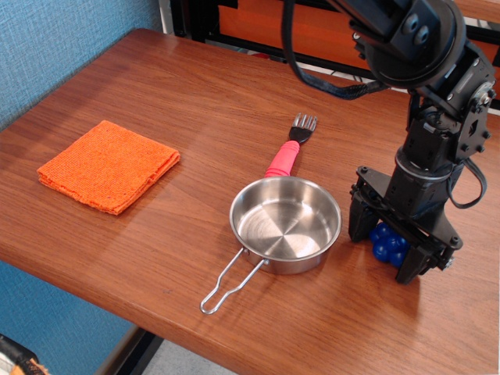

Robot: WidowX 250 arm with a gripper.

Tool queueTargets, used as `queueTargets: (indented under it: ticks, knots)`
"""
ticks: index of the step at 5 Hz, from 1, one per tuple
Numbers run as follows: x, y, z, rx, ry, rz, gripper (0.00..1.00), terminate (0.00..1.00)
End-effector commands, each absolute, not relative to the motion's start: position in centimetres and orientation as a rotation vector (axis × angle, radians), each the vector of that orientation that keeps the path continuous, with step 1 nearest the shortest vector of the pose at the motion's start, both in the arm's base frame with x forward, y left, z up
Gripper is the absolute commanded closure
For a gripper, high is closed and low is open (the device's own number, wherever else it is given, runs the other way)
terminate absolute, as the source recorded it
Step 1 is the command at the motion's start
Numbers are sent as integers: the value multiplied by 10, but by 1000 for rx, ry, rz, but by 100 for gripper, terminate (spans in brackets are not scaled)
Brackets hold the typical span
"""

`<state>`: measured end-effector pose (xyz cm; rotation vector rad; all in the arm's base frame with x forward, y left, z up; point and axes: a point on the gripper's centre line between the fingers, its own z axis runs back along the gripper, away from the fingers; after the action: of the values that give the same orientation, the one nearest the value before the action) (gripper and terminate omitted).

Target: Remove the grapes from the table and put it in the pan

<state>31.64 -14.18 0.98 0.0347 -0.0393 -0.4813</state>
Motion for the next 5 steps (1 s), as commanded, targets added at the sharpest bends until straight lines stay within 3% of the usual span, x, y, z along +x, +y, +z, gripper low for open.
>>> queueTargets:
  ticks: [1,2,4,5]
  knots:
    - [311,-143,29,-16,-112,-491,100,0]
    - [311,-138,40,-13,-136,-476,100,0]
    - [305,-104,85,8,-224,-349,100,0]
    - [296,-76,90,32,-176,-230,100,0]
